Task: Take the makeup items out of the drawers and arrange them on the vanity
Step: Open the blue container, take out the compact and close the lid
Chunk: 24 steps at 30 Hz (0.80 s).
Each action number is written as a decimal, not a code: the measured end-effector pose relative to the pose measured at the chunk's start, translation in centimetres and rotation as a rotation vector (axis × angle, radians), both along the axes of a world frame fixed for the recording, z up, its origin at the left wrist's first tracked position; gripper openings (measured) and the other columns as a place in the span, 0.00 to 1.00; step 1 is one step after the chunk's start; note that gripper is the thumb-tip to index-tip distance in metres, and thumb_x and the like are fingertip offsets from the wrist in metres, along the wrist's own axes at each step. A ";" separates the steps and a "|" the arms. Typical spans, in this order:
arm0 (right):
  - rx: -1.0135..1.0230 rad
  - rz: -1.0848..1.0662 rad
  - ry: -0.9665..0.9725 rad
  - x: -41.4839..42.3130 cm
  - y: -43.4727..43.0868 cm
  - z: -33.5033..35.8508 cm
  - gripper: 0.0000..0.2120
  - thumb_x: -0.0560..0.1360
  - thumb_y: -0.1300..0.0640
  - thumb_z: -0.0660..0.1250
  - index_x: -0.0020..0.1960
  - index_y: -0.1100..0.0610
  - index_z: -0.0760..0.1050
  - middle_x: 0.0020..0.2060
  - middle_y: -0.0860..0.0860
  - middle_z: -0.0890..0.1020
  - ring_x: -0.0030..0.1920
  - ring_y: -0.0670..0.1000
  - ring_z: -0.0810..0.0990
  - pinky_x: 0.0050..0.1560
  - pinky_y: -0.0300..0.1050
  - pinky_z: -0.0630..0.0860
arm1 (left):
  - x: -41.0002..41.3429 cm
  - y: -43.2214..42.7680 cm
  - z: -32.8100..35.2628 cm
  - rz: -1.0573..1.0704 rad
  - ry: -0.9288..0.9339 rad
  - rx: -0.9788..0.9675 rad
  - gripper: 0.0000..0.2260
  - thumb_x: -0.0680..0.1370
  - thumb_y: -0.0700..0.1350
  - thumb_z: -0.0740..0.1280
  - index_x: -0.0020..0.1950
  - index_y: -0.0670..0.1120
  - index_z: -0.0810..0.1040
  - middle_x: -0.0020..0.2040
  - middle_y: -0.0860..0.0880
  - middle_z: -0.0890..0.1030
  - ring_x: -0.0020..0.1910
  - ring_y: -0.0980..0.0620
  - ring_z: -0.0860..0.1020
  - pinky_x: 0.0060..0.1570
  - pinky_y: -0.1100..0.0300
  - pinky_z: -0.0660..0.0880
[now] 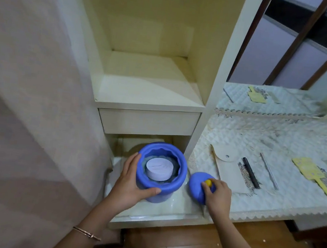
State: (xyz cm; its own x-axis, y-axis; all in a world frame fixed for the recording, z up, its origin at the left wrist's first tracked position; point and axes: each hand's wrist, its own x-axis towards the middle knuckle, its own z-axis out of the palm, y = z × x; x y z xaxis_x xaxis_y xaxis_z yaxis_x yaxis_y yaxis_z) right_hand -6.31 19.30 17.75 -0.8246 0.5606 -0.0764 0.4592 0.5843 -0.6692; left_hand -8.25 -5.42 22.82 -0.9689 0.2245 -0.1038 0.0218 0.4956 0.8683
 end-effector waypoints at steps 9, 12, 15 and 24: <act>0.126 0.244 -0.062 0.4 -1.5 -1.0 0.17 0.69 0.55 0.72 0.55 0.60 0.77 0.54 0.57 0.79 0.57 0.58 0.74 0.56 0.52 0.72 | 0.0 0.1 0.0 0.006 -0.013 0.006 0.55 0.53 0.66 0.68 0.74 0.51 0.49 0.67 0.63 0.49 0.67 0.67 0.52 0.66 0.70 0.52; 0.054 0.064 0.204 0.0 -2.2 2.5 0.17 0.71 0.59 0.70 0.58 0.61 0.75 0.54 0.57 0.79 0.58 0.57 0.74 0.57 0.45 0.69 | 0.0 0.1 -0.1 0.008 -0.018 0.029 0.54 0.53 0.66 0.68 0.74 0.51 0.49 0.67 0.63 0.50 0.67 0.67 0.53 0.65 0.70 0.53; -0.092 0.146 0.485 -1.0 -4.7 8.0 0.14 0.71 0.58 0.70 0.56 0.58 0.76 0.46 0.49 0.77 0.48 0.49 0.76 0.49 0.28 0.68 | 0.0 0.1 -0.3 0.014 -0.010 0.048 0.54 0.53 0.65 0.69 0.74 0.51 0.50 0.67 0.62 0.51 0.66 0.66 0.54 0.65 0.69 0.55; 0.582 1.070 -0.473 -6.7 -11.7 9.5 0.14 0.74 0.55 0.59 0.54 0.62 0.77 0.53 0.60 0.81 0.55 0.60 0.78 0.59 0.50 0.73 | 0.0 0.0 -0.2 0.040 -0.005 0.065 0.54 0.51 0.66 0.69 0.73 0.52 0.52 0.65 0.65 0.52 0.66 0.65 0.57 0.63 0.68 0.58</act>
State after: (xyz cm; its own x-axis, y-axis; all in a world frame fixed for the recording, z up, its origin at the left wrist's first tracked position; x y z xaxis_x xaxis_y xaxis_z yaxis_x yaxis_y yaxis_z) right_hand -13.05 7.60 27.24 -0.8399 -0.3038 -0.4498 -0.2911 0.9515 -0.0991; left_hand -8.26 -5.41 22.60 -0.9768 0.1921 -0.0948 -0.0011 0.4382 0.8989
